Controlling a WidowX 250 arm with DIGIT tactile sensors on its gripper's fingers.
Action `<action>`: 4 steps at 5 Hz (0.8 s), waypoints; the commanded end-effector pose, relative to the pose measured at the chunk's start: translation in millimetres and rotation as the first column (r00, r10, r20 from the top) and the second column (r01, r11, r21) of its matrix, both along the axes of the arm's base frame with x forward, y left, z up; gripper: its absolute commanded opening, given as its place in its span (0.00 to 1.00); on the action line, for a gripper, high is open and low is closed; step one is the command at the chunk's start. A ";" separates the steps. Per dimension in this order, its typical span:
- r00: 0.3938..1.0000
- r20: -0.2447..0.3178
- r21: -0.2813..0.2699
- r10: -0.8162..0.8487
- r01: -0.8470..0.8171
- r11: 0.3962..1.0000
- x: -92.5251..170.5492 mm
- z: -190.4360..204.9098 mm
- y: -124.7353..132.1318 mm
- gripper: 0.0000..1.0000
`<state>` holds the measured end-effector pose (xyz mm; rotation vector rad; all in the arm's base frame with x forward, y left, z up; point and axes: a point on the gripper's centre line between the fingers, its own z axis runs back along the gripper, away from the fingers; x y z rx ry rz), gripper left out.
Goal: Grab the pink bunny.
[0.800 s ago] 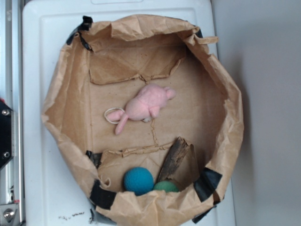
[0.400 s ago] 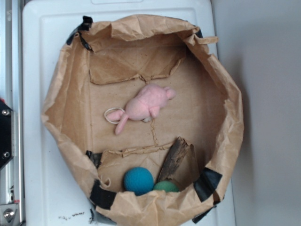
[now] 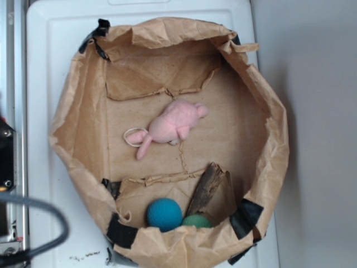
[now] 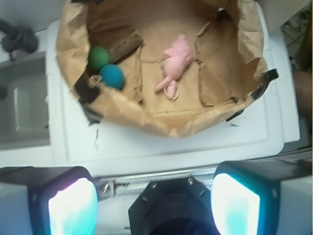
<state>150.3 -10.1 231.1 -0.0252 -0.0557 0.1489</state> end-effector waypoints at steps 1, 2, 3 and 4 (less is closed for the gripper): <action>0.993 0.058 0.007 0.099 -0.099 0.995 17.8 8.9 7.0 1.00; 0.993 0.058 0.007 0.099 -0.099 0.995 17.8 8.9 7.0 1.00; 0.993 0.058 0.007 0.099 -0.099 0.995 17.8 8.9 7.0 1.00; 0.988 0.039 0.022 0.150 -0.151 0.988 53.1 -25.9 8.4 1.00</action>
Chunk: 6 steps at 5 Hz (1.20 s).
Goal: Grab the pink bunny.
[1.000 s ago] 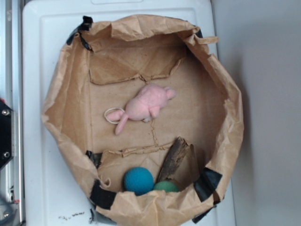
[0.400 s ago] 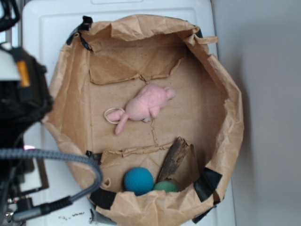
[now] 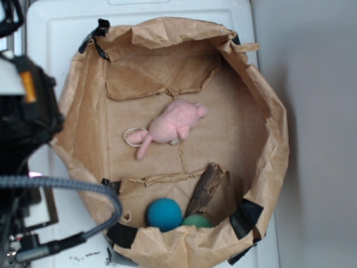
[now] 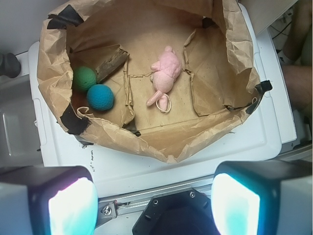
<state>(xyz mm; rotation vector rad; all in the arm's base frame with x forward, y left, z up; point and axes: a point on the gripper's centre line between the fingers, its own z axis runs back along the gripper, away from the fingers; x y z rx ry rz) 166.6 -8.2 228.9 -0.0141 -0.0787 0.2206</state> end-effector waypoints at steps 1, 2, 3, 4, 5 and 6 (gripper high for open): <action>0.995 0.002 0.011 0.098 -0.098 0.995 58.9 -38.3 13.1 1.00; 0.992 -0.016 0.023 0.126 -0.126 0.992 79.9 -55.2 22.2 1.00; 0.991 0.012 0.042 0.136 -0.137 0.990 83.9 -78.5 39.7 1.00; 0.988 0.032 0.042 0.149 -0.150 0.988 89.9 -99.2 48.0 1.00; 0.988 0.059 0.011 0.142 -0.143 0.990 91.3 -112.9 44.6 1.00; 0.983 0.066 -0.027 0.173 -0.171 0.985 78.3 -125.6 43.4 1.00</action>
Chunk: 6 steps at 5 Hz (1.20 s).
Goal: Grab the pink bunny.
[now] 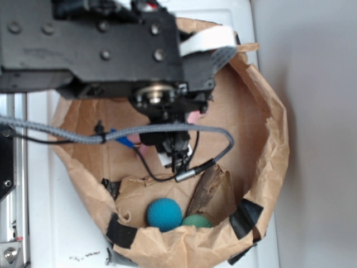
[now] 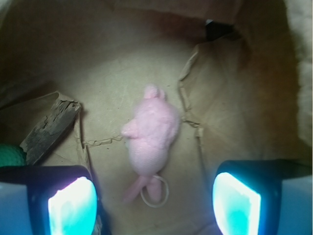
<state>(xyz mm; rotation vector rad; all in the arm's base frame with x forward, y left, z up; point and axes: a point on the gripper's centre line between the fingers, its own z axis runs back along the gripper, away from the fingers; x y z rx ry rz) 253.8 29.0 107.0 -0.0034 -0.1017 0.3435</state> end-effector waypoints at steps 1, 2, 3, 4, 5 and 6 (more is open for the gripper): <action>0.996 0.049 -0.049 0.076 -0.073 0.996 -23.7 -15.0 2.0 1.00; 0.995 0.071 -0.012 0.064 -0.063 0.998 -26.8 -32.1 -0.6 1.00; 0.994 0.070 0.015 0.080 -0.081 0.997 -22.2 -41.4 -1.3 1.00; 0.992 0.052 0.017 0.117 -0.118 0.993 -9.2 -37.2 -2.2 1.00; 0.991 0.048 0.033 0.126 -0.128 0.991 -4.2 -39.0 -0.3 1.00; 0.990 0.064 0.068 0.127 -0.131 0.989 -7.9 -49.8 1.1 1.00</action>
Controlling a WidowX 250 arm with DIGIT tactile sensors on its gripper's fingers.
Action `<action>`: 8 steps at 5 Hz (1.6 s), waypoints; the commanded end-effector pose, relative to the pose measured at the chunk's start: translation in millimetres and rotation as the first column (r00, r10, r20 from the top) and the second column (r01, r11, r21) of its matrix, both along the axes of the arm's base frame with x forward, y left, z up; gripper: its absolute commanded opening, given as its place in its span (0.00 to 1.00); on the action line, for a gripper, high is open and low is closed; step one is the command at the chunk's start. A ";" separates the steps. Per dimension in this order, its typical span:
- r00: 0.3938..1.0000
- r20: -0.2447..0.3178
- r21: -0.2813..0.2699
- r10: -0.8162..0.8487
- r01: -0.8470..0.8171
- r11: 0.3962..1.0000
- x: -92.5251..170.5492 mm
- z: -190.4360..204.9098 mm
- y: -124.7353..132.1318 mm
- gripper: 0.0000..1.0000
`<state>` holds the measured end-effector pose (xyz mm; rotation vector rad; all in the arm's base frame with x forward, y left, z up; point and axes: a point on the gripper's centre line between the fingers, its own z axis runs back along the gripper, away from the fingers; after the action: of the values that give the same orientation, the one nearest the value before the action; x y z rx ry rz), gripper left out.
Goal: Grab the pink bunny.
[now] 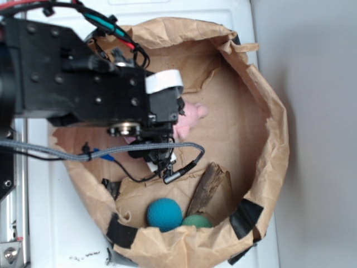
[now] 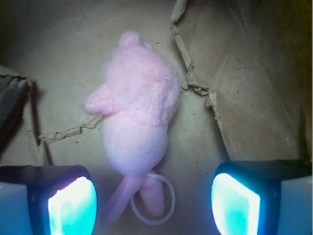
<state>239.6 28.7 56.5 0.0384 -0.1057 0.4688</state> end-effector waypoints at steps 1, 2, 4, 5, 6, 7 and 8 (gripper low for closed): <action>0.997 0.063 0.040 0.034 -0.036 0.999 11.0 1.1 1.1 1.00; 0.996 0.079 0.023 0.032 -0.034 0.999 13.9 8.9 2.7 1.00; 0.996 0.079 0.023 0.032 -0.034 0.999 13.9 8.9 2.7 1.00; 0.996 0.079 0.023 0.032 -0.034 0.999 13.9 8.9 2.7 1.00; 0.994 0.082 0.030 0.067 -0.070 0.997 38.3 5.4 0.3 1.00; 0.992 0.110 0.049 0.056 -0.061 0.997 54.5 -18.0 1.5 1.00; 0.987 0.143 0.075 0.079 -0.090 0.993 53.1 -28.1 4.4 0.00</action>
<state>287.0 35.9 21.6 0.0956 -0.2293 0.5595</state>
